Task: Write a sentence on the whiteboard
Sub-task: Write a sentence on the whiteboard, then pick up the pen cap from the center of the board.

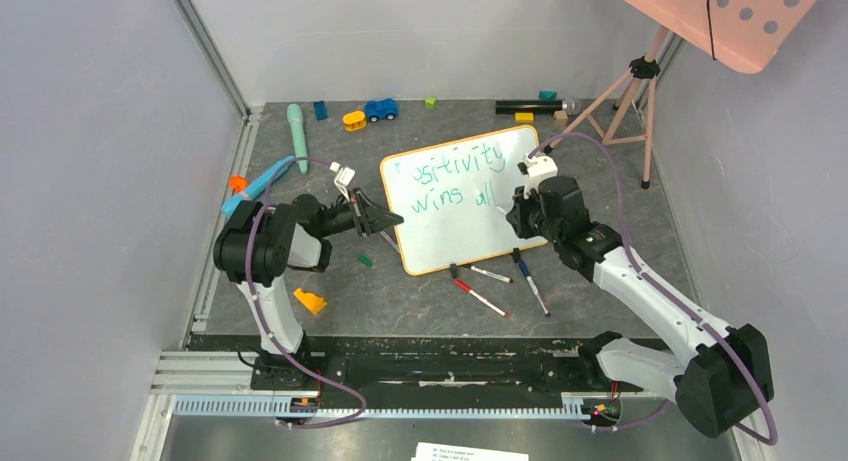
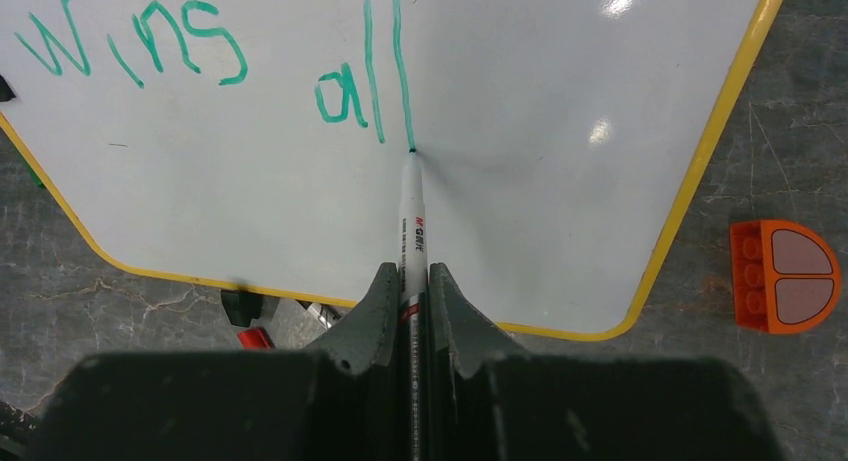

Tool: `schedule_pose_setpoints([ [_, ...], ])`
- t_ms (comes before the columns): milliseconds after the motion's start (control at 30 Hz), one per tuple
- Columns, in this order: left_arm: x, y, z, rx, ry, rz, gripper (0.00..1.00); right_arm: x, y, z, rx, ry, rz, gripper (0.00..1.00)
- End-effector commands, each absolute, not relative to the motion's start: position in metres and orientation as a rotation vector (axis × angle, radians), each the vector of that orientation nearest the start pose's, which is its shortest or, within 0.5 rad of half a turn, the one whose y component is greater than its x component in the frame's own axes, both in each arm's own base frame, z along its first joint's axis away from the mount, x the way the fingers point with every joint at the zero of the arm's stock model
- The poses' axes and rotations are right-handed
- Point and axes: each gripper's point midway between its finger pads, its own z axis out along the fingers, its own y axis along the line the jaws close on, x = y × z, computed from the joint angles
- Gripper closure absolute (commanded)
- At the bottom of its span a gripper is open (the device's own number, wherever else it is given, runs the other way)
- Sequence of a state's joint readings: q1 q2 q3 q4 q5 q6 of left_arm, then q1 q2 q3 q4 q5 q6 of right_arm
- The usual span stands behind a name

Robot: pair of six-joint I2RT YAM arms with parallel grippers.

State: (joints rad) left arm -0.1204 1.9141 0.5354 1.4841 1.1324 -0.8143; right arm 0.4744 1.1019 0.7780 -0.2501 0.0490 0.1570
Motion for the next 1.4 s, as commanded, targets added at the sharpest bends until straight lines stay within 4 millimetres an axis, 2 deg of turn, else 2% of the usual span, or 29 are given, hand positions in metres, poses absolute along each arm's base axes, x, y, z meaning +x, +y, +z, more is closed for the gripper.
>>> schedule_pose_setpoints([
  [0,0.308,-0.214,0.128,0.624,1.575,-1.467,0.98,0.308,0.154,0.183,-0.272,2.067,0.343,1.0],
  [233,0.307,-0.213,0.13,0.622,1.569,-1.455,0.97,0.31,0.162,0.219,-0.269,1.991,0.405,1.0],
  [500,0.303,-0.212,0.135,0.633,1.554,-1.445,0.78,0.315,0.168,0.237,-0.281,1.96,0.425,1.0],
  [533,0.301,-0.211,0.137,0.637,1.55,-1.441,0.72,0.316,0.168,0.239,-0.281,1.956,0.425,1.0],
  [567,0.301,-0.21,0.137,0.628,1.55,-1.431,0.44,0.317,0.169,0.241,-0.283,1.954,0.424,1.0],
  [600,0.301,-0.209,0.138,0.62,1.545,-1.417,0.1,0.318,0.169,0.243,-0.289,1.954,0.421,1.0],
  [633,0.301,-0.207,0.138,0.61,1.545,-1.405,0.01,0.319,0.17,0.245,-0.293,1.952,0.419,1.0],
  [833,0.298,-0.203,0.141,0.596,1.534,-1.37,0.0,0.324,0.171,0.257,-0.305,1.939,0.411,1.0],
  [1000,0.291,-0.191,0.148,0.544,1.488,-1.224,0.0,0.325,0.177,0.273,-0.327,1.916,0.436,1.0],
  [1200,0.286,-0.169,0.163,0.431,1.43,-1.036,0.0,0.33,0.182,0.305,-0.34,1.858,0.457,1.0],
  [1367,0.303,-0.142,0.168,0.254,1.503,-0.895,0.0,0.334,0.187,0.323,-0.336,1.832,0.48,1.0],
])
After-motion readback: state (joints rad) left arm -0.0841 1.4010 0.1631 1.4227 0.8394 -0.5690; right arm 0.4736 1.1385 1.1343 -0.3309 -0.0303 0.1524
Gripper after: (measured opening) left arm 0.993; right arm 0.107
